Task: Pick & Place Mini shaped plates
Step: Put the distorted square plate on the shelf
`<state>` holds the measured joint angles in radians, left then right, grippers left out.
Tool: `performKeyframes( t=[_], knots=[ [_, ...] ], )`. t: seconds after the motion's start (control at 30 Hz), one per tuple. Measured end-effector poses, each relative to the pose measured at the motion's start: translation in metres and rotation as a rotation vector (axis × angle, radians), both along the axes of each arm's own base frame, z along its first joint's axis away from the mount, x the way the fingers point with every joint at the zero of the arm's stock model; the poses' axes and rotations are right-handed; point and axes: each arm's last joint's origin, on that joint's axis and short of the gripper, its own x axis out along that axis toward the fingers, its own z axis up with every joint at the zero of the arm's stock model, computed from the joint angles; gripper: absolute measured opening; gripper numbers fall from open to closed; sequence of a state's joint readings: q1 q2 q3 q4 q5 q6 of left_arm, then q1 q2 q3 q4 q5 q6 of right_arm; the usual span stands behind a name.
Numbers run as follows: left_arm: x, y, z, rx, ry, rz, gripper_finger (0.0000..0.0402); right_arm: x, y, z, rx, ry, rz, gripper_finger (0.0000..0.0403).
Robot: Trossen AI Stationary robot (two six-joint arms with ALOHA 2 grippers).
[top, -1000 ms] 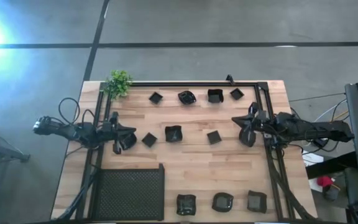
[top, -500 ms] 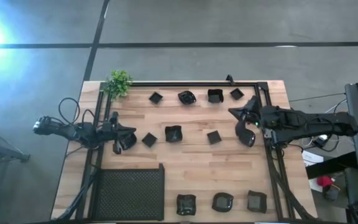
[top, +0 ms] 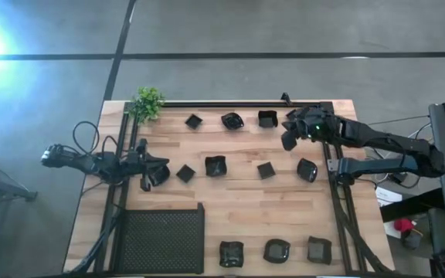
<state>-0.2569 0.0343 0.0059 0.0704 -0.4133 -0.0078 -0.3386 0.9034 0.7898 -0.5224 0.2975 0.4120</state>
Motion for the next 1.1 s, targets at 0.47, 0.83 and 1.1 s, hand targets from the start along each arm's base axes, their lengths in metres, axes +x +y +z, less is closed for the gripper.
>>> performKeyframes(
  t=[0.47, 0.83, 1.1],
  knots=[
    [0.0, 0.0, 0.0, 0.0, 0.0, 0.0, 0.0, 0.014, -0.043, -0.033, 0.101, 0.147, -0.177, 0.0008],
    [0.0, 0.0, 0.0, 0.0, 0.0, 0.0, 0.0, 0.018, -0.061, -0.051, 0.133, 0.241, -0.191, 0.0029],
    [0.0, 0.0, 0.0, 0.0, 0.0, 0.0, 0.0, 0.027, -0.073, -0.062, 0.189, 0.189, -0.244, 0.0104]
  ],
)
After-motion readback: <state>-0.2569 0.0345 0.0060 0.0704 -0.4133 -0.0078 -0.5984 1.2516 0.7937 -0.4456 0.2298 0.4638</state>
